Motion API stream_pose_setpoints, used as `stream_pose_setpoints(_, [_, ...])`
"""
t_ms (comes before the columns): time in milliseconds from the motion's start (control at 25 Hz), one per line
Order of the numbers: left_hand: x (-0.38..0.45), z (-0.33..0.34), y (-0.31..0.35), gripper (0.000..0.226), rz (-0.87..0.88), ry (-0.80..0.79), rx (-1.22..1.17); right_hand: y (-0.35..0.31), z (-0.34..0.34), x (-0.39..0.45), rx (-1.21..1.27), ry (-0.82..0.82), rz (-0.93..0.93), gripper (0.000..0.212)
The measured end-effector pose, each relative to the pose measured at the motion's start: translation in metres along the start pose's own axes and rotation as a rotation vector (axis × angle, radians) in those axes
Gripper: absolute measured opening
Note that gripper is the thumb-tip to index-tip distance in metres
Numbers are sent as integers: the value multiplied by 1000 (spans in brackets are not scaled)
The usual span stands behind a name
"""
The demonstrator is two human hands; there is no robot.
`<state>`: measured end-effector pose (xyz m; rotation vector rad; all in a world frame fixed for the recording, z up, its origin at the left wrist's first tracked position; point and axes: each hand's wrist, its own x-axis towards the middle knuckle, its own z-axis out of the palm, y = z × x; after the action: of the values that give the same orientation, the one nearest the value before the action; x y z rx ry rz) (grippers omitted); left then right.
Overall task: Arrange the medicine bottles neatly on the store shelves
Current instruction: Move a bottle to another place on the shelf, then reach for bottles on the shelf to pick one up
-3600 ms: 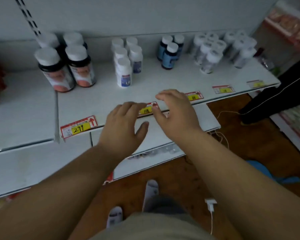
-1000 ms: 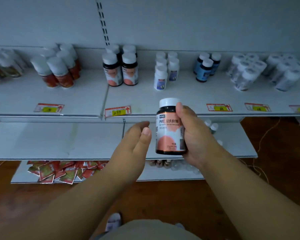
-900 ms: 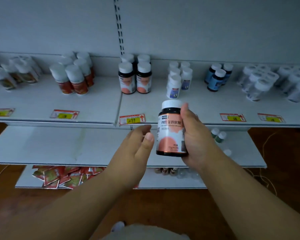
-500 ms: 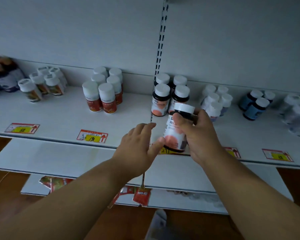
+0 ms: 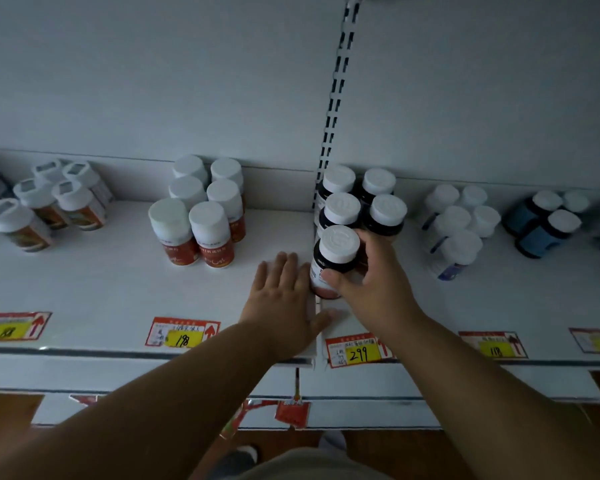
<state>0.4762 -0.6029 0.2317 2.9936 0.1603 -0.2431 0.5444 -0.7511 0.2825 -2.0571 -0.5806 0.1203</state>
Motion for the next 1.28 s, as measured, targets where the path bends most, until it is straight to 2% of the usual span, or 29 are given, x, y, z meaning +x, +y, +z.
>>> stream_pose_setpoints(160, [-2, -1, -4, 98, 36, -30, -9, -4, 11, -2, -114, 64, 7, 61])
stream_pose_setpoints(320, [0, -6, -9, 87, 83, -25, -46, -15, 18, -9, -154, 137, 88, 67])
stream_pose_setpoints(440, [-24, -14, -20, 75, 87, 87, -116, -21, 19, -40, -229, 197, 177, 76])
stream_pose_setpoints(640, [-76, -25, 1, 62, 232, 169, -137, -21, -18, -87, -454, 228, 133, 66])
stream_pose_setpoints(760, [-98, -23, 51, 58, 340, 199, -159, -13, -58, -132, -512, 220, 106, 61])
stream_pose_setpoints(880, [-114, -6, 131, 57, 385, 200, -204, 8, -118, -191, -581, 268, 87, 57])
stream_pose_setpoints(1000, [-130, 10, 213, 58, 373, 127, -268, 32, -180, -247, -599, 288, 166, 57])
stream_pose_setpoints(1080, [-133, 15, 255, 57, 416, 138, -259, 52, -209, -269, -581, 320, 180, 56])
stream_pose_setpoints(1280, [-100, 42, 327, 53, 497, 70, -233, 115, -247, -275, -420, 304, 346, 56])
